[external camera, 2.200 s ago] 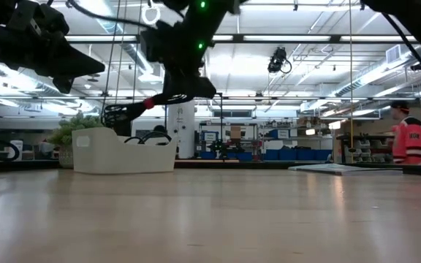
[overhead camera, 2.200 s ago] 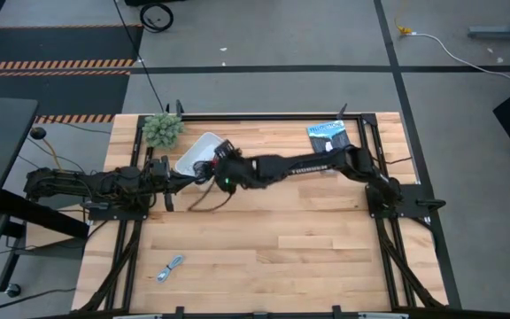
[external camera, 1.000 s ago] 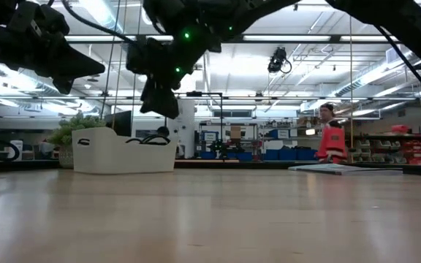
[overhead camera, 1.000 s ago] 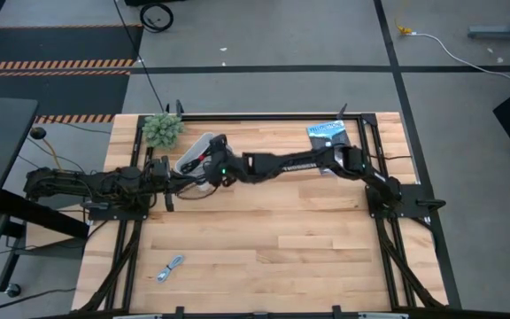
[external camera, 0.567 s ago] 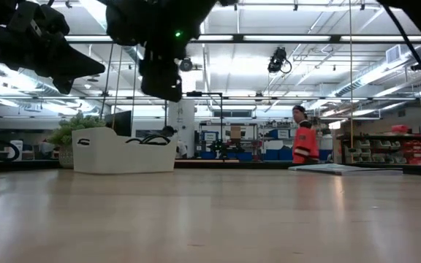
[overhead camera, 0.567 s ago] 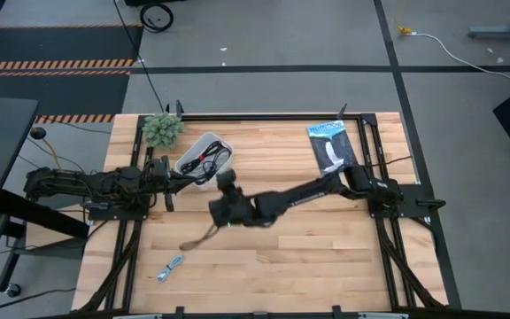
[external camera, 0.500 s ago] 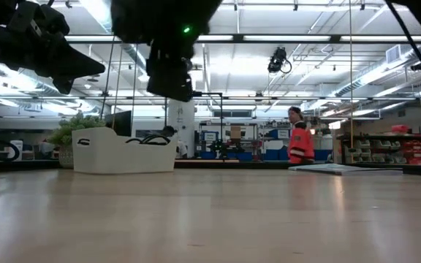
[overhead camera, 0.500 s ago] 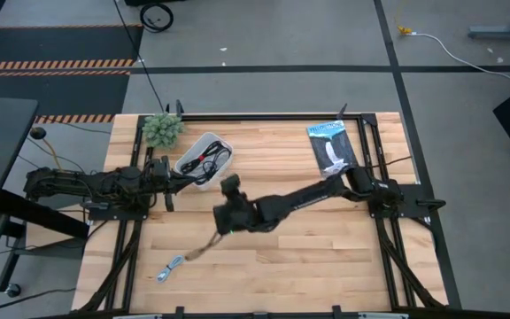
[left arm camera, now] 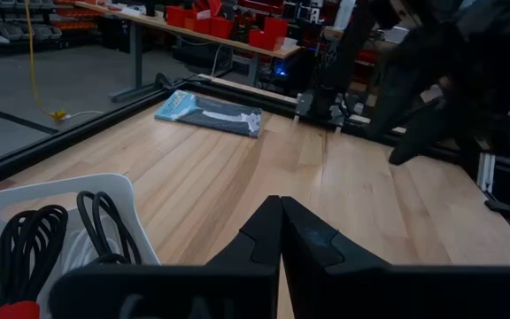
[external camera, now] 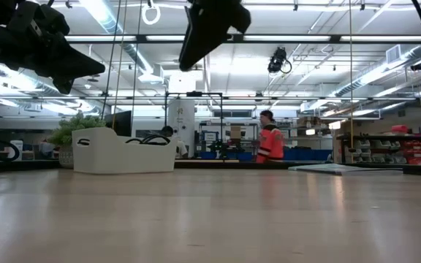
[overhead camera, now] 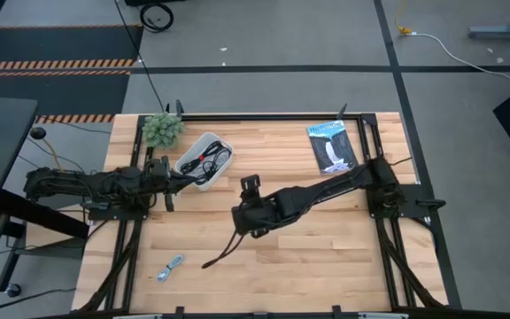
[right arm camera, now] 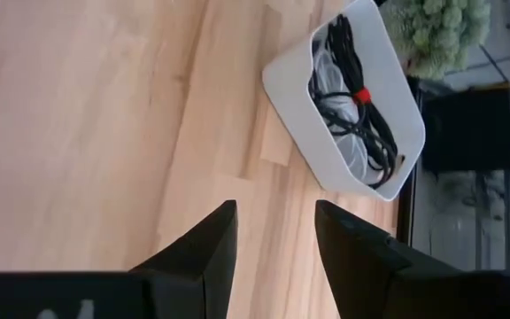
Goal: Pick and place USB-C Cables
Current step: Put the blue charger cable into the white bin
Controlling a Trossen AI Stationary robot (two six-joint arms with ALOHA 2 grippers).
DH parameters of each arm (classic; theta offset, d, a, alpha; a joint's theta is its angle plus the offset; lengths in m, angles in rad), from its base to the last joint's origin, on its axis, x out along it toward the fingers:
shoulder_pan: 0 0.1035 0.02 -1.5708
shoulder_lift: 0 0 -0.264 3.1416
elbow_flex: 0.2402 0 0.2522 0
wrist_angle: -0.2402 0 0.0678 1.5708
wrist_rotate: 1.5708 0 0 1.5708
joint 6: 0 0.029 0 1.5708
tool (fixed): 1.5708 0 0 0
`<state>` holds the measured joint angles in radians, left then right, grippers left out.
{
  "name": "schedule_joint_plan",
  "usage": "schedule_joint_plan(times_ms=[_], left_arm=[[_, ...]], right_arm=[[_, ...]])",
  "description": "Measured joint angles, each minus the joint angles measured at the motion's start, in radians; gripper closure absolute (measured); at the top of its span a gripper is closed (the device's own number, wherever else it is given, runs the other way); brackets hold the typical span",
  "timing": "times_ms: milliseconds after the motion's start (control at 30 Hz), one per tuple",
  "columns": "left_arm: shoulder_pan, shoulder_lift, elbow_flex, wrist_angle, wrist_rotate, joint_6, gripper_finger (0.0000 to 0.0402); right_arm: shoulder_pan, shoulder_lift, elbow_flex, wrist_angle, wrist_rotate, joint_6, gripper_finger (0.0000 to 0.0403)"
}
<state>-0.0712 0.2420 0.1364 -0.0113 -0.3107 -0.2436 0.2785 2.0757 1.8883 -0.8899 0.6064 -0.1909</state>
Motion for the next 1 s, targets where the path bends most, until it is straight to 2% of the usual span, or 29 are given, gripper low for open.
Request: schedule_joint_plan(times_ms=[100,433,667,800,1000], left_arm=[[0.000,0.000,0.000,0.000,0.000,0.000,0.0390],[0.000,0.000,0.000,0.000,0.000,0.000,0.0390],[0.000,0.000,0.000,0.001,0.000,-0.014,0.0390],[0.000,0.000,0.000,0.004,0.001,-0.129,0.0390],[0.001,0.000,0.000,0.008,0.017,-0.448,0.0390]], right_arm=[[-0.013,-0.063,-0.094,0.084,-0.017,-0.041,0.0243],[-0.043,-0.376,-0.554,0.565,-0.060,-0.172,0.0244],[-0.008,-0.632,-0.673,0.633,-0.105,-0.176,0.0244],[0.013,-0.767,-0.694,0.647,-0.112,-0.156,0.0243],[0.054,-0.923,-0.771,0.645,-0.166,-0.097,0.0243]])
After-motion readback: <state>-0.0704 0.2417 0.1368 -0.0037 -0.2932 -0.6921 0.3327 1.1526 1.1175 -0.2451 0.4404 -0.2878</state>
